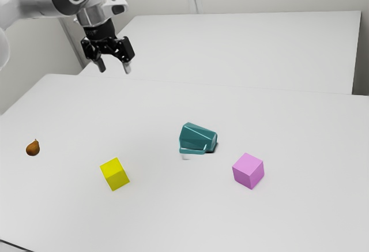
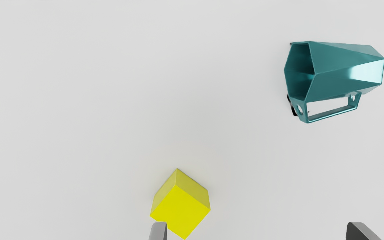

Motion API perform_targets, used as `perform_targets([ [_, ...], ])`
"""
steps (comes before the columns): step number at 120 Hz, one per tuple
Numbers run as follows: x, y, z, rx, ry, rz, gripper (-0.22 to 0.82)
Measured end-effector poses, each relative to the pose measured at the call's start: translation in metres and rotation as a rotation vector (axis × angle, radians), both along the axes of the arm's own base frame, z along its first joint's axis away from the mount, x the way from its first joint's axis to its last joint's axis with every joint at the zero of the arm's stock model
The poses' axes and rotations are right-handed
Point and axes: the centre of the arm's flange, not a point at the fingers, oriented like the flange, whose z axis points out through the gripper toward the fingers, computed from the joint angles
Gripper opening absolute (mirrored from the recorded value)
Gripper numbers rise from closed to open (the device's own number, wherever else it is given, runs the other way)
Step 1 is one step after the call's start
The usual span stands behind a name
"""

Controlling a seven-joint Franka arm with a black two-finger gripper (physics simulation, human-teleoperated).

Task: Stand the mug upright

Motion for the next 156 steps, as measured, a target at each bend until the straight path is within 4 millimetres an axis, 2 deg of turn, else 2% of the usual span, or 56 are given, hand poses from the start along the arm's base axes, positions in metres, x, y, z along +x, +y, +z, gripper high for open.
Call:
perform_targets([
  [20, 0.013, 0.019, -0.023, -0.109, -0.042, 0.03, 0.58],
  [37, 0.02, 0.029, -0.063, -0.241, -0.068, 0.055, 0.58],
  [53, 0.024, 0.029, -0.109, -0.375, -0.1, 0.076, 0.58],
  [71, 0.031, 0.033, -0.141, -0.472, -0.16, 0.09, 0.58],
  [80, 0.029, 0.033, -0.163, -0.53, -0.179, 0.105, 0.58],
  [94, 0.015, 0.042, -0.203, -0.622, -0.187, 0.159, 0.58],
  [109, 0.003, 0.046, -0.235, -0.715, -0.21, 0.195, 0.58],
  [131, -0.005, 0.046, -0.272, -0.828, -0.277, 0.209, 0.58],
  [156, -0.005, 0.042, -0.289, -0.893, -0.36, 0.148, 0.58],
])
